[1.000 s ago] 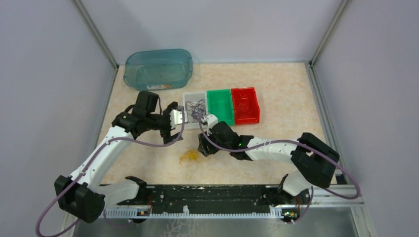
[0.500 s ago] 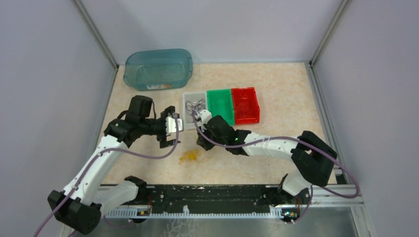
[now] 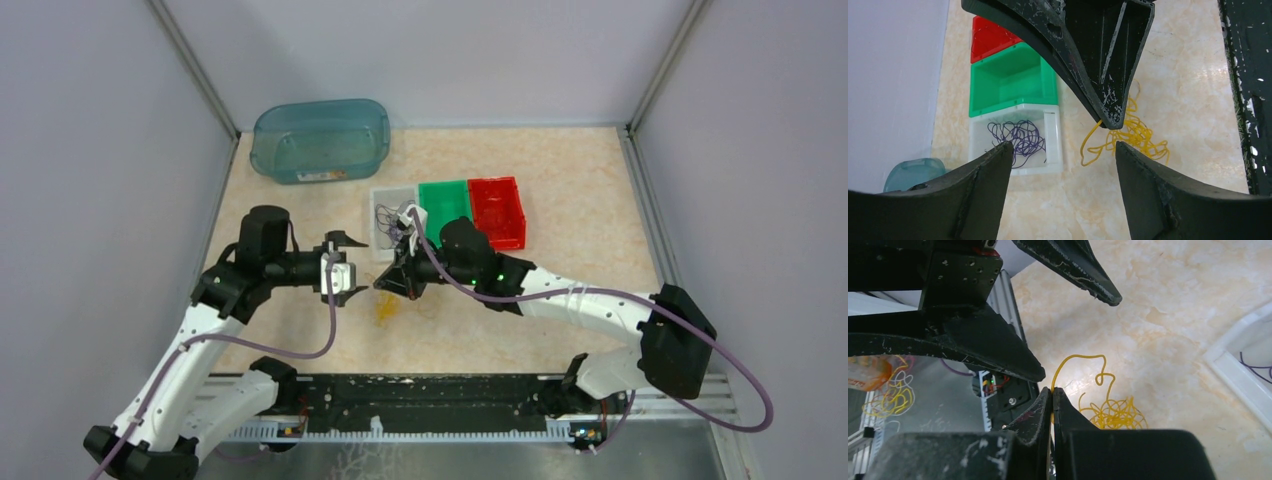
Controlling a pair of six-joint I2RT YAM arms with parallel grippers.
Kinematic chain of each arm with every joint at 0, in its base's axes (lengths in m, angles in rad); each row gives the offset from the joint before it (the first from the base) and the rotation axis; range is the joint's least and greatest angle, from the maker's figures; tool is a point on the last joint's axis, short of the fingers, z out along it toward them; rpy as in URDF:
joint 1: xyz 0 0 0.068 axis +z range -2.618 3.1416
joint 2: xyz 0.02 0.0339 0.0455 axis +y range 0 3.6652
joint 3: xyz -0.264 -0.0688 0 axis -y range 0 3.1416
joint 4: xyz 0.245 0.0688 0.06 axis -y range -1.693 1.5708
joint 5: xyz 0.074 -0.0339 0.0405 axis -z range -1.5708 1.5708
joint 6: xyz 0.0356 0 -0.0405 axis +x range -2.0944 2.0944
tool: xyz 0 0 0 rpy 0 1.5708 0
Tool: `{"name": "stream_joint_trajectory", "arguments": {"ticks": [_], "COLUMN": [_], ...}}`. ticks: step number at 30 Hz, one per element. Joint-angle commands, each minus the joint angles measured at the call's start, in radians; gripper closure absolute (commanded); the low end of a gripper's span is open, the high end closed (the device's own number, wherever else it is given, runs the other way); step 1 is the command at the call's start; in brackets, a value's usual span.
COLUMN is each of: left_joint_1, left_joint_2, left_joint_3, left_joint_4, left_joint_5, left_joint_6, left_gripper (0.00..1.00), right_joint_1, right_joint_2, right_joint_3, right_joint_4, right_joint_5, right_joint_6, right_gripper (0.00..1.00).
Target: Untangle the cables
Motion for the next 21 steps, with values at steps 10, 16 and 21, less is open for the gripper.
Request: {"name": "stream_joint_trajectory", "arguments": {"ticks": [10,16,21], "left_joint_1": [-0.004,-0.004,-0.005], "left_joint_2": [-0.033,-0.059,-0.082], "left_joint_3": [-0.048,-0.086,-0.12], "left_joint_4": [0.039,0.128,0.22], "left_joint_5": [0.107,0.079,0.016], "left_joint_6": [-0.053,-0.114,-0.138], "left_gripper": [0.37,0.5,0.72], "right_joint_1": [0.007,0.007,0.007], "right_joint_2": [-0.042,-0.028,-0.03], "right_joint_3": [0.051,0.042,0.035], "right_joint_4": [0.16,0.202,0.226], "right_joint_5": [-0.096,-0.113,-0.126], "right_joint_6": [0.112,0.155,0.181], "right_gripper": [1.0,1.0,1.0]}}
